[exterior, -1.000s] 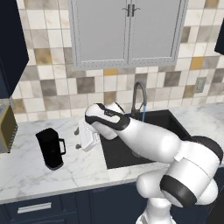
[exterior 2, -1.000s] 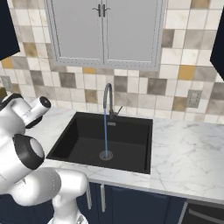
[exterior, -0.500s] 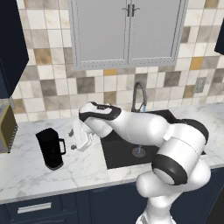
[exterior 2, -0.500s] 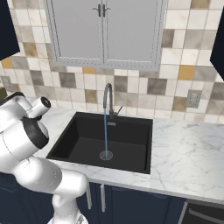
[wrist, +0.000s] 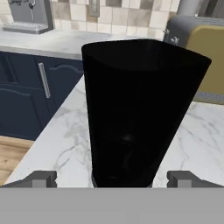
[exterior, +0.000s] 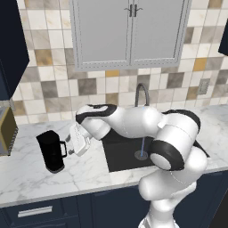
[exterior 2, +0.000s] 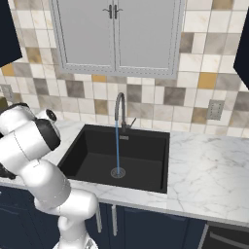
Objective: Turn on the sink faucet and place the jug under the water for a few seconds to fill it up.
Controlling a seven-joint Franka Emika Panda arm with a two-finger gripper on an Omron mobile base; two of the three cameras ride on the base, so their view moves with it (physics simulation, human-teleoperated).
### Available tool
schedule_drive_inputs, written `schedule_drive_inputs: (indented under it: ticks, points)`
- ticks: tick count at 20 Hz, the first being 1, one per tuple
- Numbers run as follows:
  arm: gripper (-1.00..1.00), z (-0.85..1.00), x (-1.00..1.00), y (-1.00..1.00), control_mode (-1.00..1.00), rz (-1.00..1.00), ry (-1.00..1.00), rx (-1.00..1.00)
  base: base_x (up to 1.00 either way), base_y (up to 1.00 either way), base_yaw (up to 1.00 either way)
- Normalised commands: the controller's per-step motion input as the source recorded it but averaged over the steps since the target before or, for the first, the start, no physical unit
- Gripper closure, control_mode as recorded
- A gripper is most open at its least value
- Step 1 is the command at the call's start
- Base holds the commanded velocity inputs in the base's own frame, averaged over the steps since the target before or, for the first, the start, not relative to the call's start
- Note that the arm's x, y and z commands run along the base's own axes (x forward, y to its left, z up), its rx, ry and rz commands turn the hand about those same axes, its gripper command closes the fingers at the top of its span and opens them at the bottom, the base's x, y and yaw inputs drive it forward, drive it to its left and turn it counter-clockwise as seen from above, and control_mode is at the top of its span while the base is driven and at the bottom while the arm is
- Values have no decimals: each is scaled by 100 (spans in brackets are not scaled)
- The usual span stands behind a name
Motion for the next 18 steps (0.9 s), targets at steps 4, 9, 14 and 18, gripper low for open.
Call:
schedule_drive_inputs:
  ticks: [4, 9, 14, 18]
  points:
    - [-100, -16, 1, 13, -100, 3, 4, 0, 0, 0, 0]
    - [-100, -10, 3, 17, -100, 2, 3, 0, 0, 0, 0]
    - [-100, -8, 8, 22, -100, 1, 5, 0, 0, 0, 0]
    - [-100, -7, 16, 25, -100, 0, 5, 0, 0, 0, 0]
